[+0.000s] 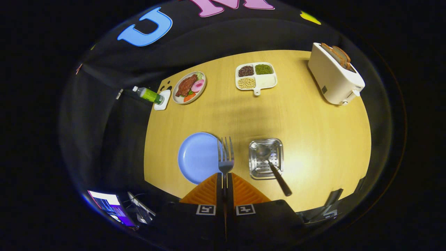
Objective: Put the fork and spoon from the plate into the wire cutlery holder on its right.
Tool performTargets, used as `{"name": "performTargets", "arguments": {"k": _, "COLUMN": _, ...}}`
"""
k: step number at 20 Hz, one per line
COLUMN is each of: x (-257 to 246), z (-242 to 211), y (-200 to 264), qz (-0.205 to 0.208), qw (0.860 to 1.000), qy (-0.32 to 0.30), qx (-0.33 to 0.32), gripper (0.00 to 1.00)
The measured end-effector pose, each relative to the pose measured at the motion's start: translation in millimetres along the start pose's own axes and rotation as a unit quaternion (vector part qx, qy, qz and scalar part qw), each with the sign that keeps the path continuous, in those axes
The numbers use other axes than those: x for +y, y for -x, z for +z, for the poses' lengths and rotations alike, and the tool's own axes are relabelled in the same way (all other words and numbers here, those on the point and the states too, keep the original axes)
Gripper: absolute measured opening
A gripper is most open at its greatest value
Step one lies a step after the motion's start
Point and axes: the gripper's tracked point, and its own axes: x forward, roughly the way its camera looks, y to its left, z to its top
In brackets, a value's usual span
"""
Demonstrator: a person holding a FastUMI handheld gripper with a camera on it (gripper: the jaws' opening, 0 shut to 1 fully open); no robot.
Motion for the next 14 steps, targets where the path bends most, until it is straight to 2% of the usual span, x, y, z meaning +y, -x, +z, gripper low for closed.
{"name": "performTargets", "arguments": {"k": 5, "x": -46.3, "z": -19.3, "y": -9.0, "qz": -0.04, "qw": 0.995, "qy": 0.022, "qx": 0.085, "gripper": 0.06}}
{"name": "performTargets", "arguments": {"k": 8, "x": -56.0, "z": -28.2, "y": -23.6, "qz": -0.054, "qw": 0.985, "qy": 0.052, "qx": 0.155, "gripper": 0.06}}
{"name": "performTargets", "arguments": {"k": 14, "x": -66.4, "z": -23.4, "y": -63.6, "qz": -0.085, "qw": 0.96, "qy": 0.096, "qx": 0.248, "gripper": 0.06}}
